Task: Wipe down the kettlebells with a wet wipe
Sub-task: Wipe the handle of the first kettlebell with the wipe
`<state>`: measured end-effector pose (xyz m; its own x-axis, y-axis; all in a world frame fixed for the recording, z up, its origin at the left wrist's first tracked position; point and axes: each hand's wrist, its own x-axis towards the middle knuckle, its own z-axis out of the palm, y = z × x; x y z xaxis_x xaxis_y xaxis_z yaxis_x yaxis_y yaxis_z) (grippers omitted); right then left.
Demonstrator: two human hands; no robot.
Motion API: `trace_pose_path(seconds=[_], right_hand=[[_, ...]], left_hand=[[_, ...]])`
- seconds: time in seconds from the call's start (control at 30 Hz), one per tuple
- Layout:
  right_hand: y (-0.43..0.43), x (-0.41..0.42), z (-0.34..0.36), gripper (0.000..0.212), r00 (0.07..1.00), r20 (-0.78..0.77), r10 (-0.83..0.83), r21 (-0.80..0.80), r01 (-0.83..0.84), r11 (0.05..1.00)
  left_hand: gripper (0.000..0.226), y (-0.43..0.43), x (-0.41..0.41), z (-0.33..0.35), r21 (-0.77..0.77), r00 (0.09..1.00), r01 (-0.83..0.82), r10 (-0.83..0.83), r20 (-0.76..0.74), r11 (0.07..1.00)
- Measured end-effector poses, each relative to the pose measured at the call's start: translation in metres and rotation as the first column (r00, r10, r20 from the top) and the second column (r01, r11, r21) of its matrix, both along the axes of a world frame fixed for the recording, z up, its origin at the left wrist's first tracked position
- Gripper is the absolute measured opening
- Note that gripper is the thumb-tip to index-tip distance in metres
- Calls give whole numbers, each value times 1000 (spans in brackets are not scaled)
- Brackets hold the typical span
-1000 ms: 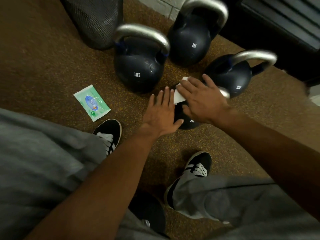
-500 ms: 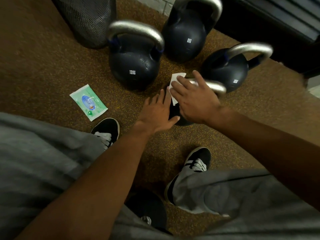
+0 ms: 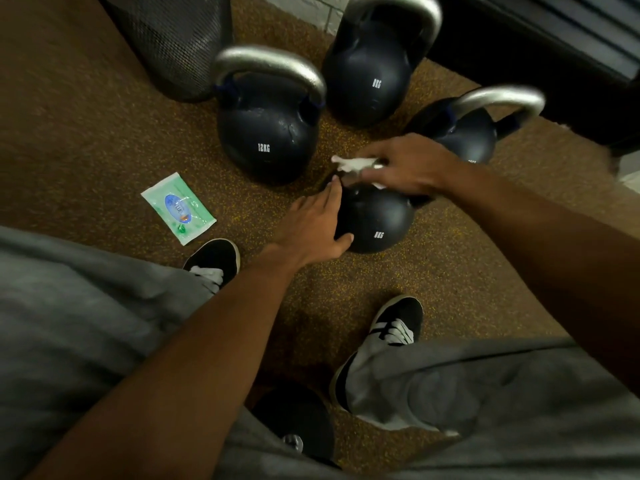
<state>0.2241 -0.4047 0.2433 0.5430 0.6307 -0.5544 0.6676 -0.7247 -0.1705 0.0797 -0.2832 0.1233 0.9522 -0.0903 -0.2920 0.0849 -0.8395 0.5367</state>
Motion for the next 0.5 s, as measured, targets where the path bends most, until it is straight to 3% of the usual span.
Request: trace_pose_path(seconds=[0.07, 0.13, 0.23, 0.3, 0.37, 0.43, 0.5], right_hand=[[7, 17, -5, 38, 902, -289, -322, 40, 348, 937], [17, 35, -14, 51, 705, -485, -518, -16, 585, 811], [22, 54, -17, 89, 447, -627, -638, -285, 630, 722], [25, 60, -15, 95, 303, -694, -653, -386, 609, 693], [31, 65, -14, 97, 307, -686, -659, -415, 579, 702], [38, 67, -18, 100, 453, -634, -626, -370, 533, 761], [37, 65, -22, 98, 520, -604, -604, -341, 516, 785]], left_hand=[[111, -3, -1, 2, 33, 1000, 1, 0, -17, 999], [112, -7, -1, 3, 78, 1000, -10, 11, -11, 997], [115, -11, -1, 4, 122, 999, -35, 36, -2, 992], [116, -12, 0, 3, 133, 999, -37, 38, -3, 990], [118, -13, -1, 3, 132, 999, -43, 45, -9, 990], [118, -14, -1, 3, 133, 998, -55, 56, -7, 990], [119, -15, -1, 2, 133, 998, -65, 65, 5, 989]])
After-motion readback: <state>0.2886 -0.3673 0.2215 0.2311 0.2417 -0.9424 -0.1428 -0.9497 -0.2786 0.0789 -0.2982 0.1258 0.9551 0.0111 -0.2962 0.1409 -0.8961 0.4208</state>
